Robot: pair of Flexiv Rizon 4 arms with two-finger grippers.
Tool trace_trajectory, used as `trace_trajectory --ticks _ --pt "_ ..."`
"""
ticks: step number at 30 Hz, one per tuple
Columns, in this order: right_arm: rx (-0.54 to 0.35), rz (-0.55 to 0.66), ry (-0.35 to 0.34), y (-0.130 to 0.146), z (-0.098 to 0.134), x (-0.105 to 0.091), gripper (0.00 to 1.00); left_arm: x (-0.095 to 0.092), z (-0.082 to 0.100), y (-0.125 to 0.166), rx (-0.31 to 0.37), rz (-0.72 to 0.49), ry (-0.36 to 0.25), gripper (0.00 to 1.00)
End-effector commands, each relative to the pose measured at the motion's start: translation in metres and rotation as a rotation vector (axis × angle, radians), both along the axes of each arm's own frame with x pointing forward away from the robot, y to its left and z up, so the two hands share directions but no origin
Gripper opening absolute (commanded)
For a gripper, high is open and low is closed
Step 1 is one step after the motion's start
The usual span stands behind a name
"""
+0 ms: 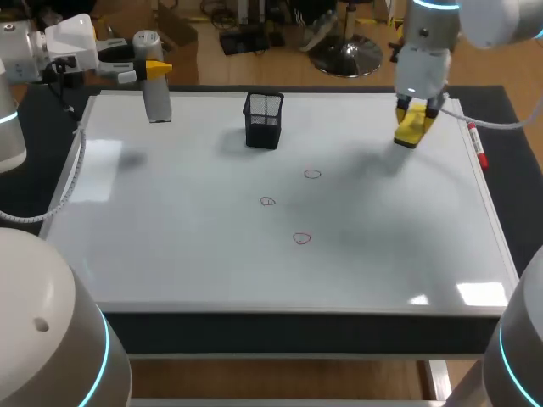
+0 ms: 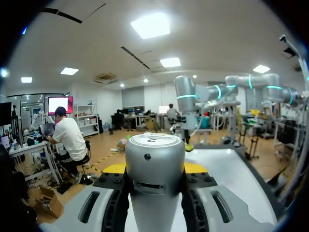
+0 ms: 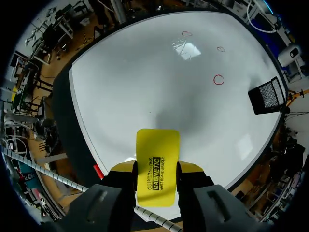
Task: Pick up the inspection probe, press it on each red-marked spot on the whiteboard one by one, put down the probe, pick up the eraser, and wipe off all the red marks.
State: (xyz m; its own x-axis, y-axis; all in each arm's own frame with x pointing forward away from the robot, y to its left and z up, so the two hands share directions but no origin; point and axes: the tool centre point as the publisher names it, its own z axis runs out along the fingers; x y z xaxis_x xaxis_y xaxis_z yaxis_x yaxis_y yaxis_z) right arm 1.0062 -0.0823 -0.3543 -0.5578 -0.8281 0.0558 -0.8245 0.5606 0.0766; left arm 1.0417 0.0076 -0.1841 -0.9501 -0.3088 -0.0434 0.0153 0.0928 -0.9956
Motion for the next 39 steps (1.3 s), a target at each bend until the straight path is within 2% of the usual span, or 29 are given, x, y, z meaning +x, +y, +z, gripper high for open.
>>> trace_trajectory --ticks 1,7,35,39 --pt "0.002 -0.014 -0.028 -0.017 0.003 -0.024 0.0 0.0 0.001 0.0 -0.001 -0.001 -0.001 0.0" --pt "0.012 -0.034 -0.021 -0.02 0.0 -0.029 0.0 0.0 0.001 0.0 -0.001 -0.001 -0.001 0.0" --pt "0.018 -0.047 -0.024 -0.024 -0.002 -0.028 0.0 0.0 0.001 0.0 -0.001 -0.001 -0.001 0.0" --pt "0.018 -0.047 -0.024 -0.024 -0.002 -0.028 0.0 -0.022 0.001 -0.015 0.0 -0.072 -0.017 0.0"
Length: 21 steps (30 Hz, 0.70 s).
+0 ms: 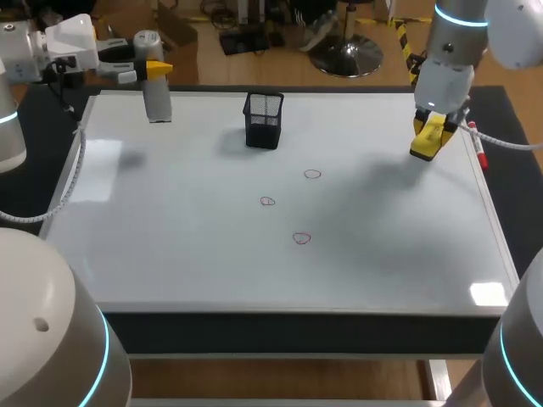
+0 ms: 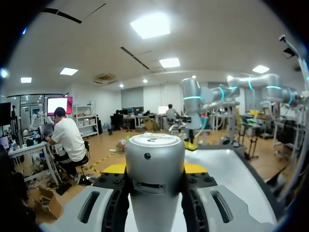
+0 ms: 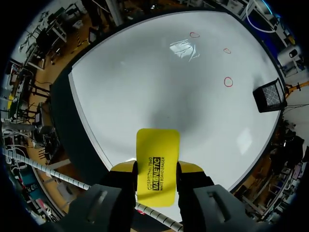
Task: Pick up the inspection probe, press it on each red-marked spot on the whiteboard one by one, put down the probe, pick up the eraser, and wipe off all the red marks.
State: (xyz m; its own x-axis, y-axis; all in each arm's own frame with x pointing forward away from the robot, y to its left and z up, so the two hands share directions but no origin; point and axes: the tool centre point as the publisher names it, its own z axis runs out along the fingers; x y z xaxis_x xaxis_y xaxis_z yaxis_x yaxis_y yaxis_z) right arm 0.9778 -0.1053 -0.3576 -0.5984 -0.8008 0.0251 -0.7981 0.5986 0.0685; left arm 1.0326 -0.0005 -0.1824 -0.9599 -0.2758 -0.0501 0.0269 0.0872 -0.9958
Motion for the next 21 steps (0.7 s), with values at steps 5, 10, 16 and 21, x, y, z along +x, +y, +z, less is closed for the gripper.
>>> trace_trajectory --ticks 5,10,16,21 --pt "-0.003 0.002 0.0 -0.001 0.001 0.0 0.0 -0.045 0.002 -0.027 -0.027 -0.082 -0.024 0.0" --pt "-0.003 0.002 0.0 -0.001 0.001 0.0 0.0 -0.078 0.003 -0.054 -0.053 -0.142 -0.022 0.0" --pt "-0.003 0.002 0.0 -0.001 0.001 0.0 0.0 -0.115 0.008 -0.086 -0.076 -0.216 -0.016 0.0" --pt "-0.003 0.002 0.0 -0.001 0.001 0.0 0.0 -0.136 0.004 -0.108 -0.086 -0.258 0.002 0.0"
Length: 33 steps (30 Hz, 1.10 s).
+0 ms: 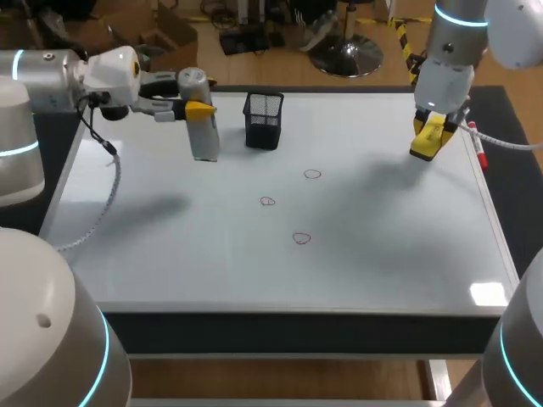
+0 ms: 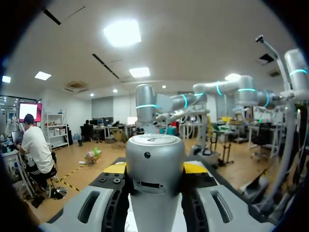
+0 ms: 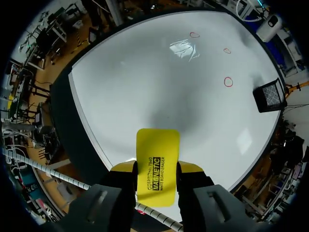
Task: Pick up the inspection probe, press it on each red-marked spot on the whiteboard one by one, put down the probe, pick up the eraser, and wipe off all the red marks.
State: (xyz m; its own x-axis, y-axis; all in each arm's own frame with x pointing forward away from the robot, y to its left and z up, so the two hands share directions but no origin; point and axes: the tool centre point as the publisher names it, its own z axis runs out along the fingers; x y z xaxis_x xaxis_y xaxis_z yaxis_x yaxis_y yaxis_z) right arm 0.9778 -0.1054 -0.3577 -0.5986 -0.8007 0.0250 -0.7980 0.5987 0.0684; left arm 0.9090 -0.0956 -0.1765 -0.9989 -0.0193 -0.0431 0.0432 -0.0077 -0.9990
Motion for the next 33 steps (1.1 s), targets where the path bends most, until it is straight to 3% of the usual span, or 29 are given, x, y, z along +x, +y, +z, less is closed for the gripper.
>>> trace_trajectory --ticks 1,9,19,33 --pt "-0.003 0.002 0.0 -0.001 0.001 0.0 0.0 -0.017 -0.003 -0.017 -0.001 -0.006 0.014 0.0" --pt "-0.003 0.002 0.0 -0.001 0.001 0.0 0.0 -0.037 -0.025 -0.052 0.029 -0.039 0.03 0.0" --pt "-0.003 0.002 0.0 -0.001 0.001 0.0 0.0 -0.052 -0.046 -0.087 0.009 -0.095 0.036 0.0" --pt "-0.003 0.002 0.0 -0.001 0.001 0.0 0.0 -0.042 -0.068 -0.113 -0.003 -0.136 0.044 0.0"
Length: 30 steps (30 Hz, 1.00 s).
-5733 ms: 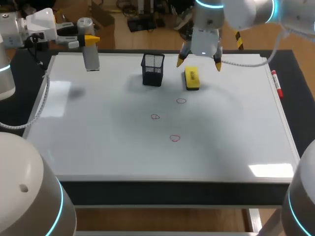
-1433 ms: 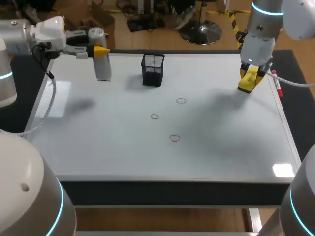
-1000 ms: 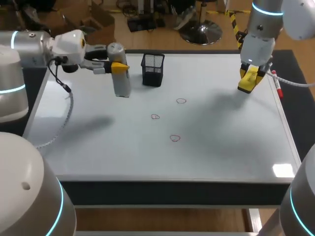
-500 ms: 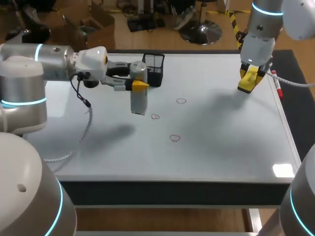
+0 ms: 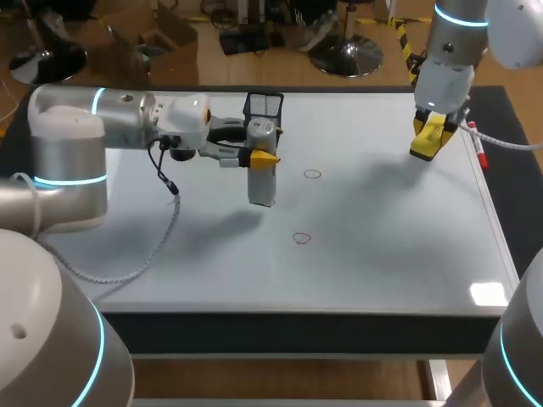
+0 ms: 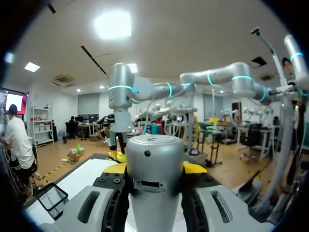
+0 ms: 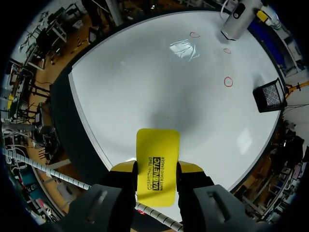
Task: Pick up the inspection probe, press it on each red-marked spot on the whiteboard one by one, put down the probe, pick up the eraser, and wipe off all the red marks.
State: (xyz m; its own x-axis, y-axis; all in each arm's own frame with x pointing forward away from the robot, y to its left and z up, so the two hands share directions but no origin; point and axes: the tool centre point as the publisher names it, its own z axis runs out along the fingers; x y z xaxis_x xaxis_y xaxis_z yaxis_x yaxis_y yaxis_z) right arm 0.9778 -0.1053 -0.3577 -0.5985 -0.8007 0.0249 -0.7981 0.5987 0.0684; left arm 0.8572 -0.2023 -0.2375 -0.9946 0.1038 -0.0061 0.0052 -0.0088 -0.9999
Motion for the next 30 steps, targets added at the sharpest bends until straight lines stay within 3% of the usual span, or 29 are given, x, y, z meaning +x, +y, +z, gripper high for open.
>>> trace_trajectory --ticks 1,30 --pt "-0.003 0.002 0.0 -0.001 0.001 0.0 0.0 0.011 -0.009 -0.008 -0.004 -0.012 0.012 0.0" --pt "-0.003 0.002 0.0 -0.001 0.001 0.0 0.0 0.03 -0.032 -0.015 0.003 -0.012 0.037 0.0"
